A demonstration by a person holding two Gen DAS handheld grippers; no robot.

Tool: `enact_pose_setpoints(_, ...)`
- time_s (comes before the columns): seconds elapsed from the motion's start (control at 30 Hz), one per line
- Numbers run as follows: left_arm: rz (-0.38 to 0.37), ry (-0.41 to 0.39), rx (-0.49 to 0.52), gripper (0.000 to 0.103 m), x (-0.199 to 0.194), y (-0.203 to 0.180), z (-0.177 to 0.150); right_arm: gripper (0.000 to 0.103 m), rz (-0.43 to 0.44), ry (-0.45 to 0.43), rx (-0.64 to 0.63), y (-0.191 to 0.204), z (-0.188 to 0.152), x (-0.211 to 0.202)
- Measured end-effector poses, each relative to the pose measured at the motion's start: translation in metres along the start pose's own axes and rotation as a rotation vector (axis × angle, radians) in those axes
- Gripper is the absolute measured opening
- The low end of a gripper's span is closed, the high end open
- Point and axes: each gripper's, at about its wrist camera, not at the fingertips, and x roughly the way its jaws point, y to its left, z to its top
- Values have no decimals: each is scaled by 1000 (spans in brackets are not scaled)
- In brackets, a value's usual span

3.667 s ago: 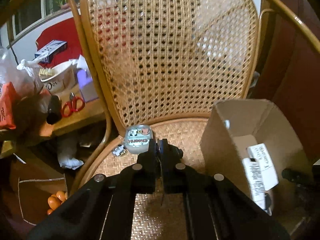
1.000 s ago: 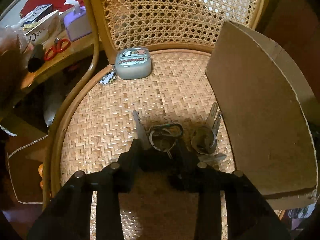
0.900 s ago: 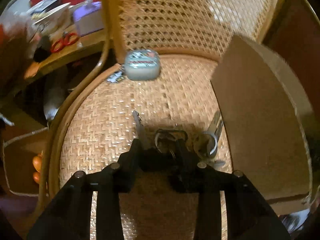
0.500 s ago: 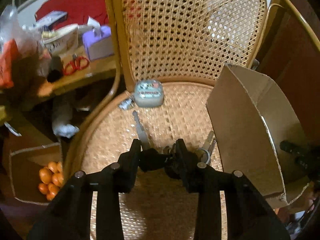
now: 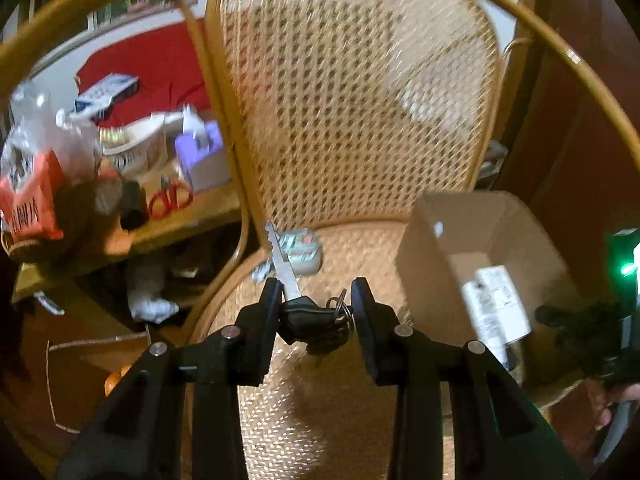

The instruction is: Organize rigid objects

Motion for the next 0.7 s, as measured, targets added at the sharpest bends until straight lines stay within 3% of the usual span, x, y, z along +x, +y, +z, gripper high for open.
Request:
enact_pose_setpoints(0.2,-76,-119,-9,34,-44,-25,19,6,-2,0,1,0,0,0)
enact_pose_setpoints(0.37,-101,-201,55,34,-63,-61,26,6,6,4,15,-2,-1,0)
enact_pose_setpoints(0.57,-222,-140,70,34,-52,-94,25,6,7,5,16,-4,-2,0)
enact_pose_setpoints(0.7,-227,-53,71,35,-21,-106,19,6,6,4,15,-4,-2,0)
